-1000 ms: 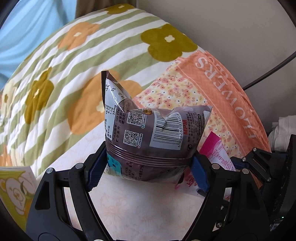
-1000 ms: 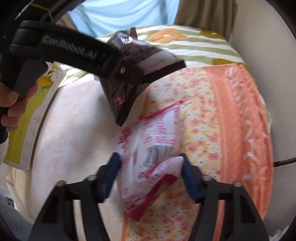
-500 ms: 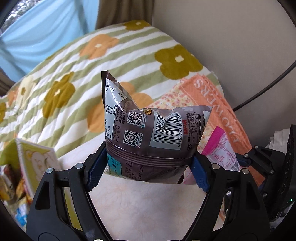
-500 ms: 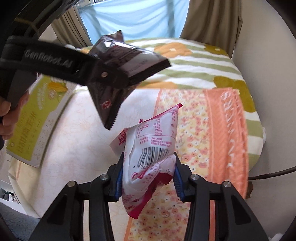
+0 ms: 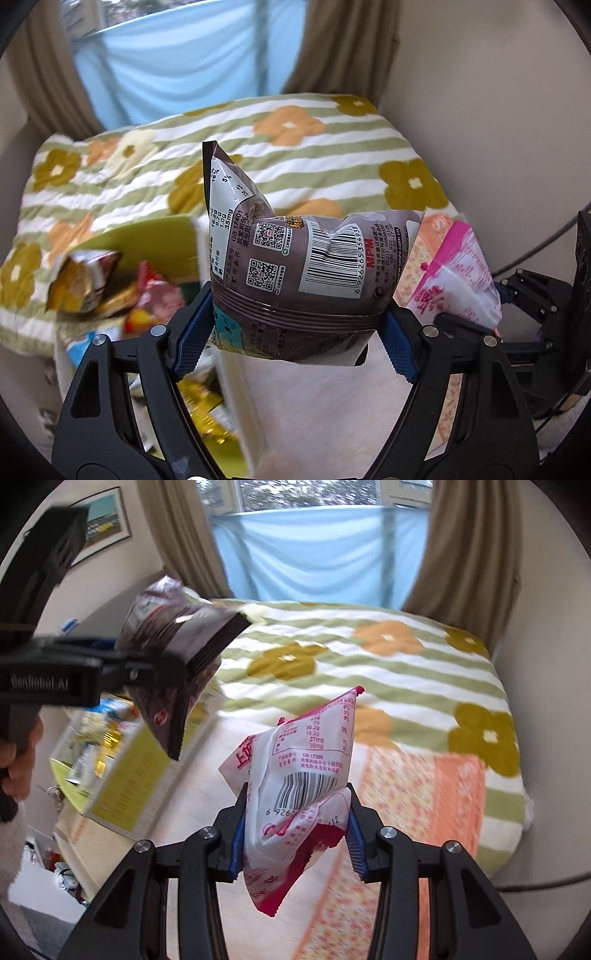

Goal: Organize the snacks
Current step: 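Drop the brown bag into the green box with the left tool while the right drops the pink bag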

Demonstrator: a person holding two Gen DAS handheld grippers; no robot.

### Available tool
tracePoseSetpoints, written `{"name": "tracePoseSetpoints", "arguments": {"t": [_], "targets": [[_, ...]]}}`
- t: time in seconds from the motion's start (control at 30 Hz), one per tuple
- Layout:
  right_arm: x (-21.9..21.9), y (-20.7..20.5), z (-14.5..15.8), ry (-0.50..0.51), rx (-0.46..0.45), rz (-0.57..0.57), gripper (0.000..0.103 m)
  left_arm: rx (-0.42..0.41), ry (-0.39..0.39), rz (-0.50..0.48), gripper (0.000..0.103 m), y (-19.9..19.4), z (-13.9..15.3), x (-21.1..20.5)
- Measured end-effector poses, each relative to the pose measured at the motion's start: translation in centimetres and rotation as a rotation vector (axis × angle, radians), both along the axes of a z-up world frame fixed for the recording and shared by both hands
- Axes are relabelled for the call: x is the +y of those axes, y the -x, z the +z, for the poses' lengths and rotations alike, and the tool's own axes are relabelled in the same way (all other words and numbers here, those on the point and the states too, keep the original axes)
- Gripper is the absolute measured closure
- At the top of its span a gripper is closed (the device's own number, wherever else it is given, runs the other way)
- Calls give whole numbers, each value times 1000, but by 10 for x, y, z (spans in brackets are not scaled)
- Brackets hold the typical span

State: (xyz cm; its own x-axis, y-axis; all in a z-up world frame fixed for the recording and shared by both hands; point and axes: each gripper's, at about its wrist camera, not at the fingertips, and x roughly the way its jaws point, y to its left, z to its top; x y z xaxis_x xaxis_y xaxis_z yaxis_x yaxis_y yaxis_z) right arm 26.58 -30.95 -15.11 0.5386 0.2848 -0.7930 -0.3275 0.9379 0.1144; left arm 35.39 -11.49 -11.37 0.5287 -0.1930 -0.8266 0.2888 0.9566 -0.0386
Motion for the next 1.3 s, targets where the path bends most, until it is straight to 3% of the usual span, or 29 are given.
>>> {"name": "tracePoseSetpoints", "arguments": {"t": [0.33,0.7,0.83,1.13,1.3], "targets": [[89,-11,42,-71,-54,105,62,-19,22,145,25,22,22,136],[188,-39,58,-89,-65,46,62,21,42,127,25,4,5,235],[206,-54,50,-82,-51,-14,62,48,48,78,25,-10,-12,245],[221,-80,31,-64,11,-132,62,124,27,-5,23,-41,-46,225],[220,-98,25,-41,12,-133,62,133,-27,-14,7,-48,-59,214]]}}
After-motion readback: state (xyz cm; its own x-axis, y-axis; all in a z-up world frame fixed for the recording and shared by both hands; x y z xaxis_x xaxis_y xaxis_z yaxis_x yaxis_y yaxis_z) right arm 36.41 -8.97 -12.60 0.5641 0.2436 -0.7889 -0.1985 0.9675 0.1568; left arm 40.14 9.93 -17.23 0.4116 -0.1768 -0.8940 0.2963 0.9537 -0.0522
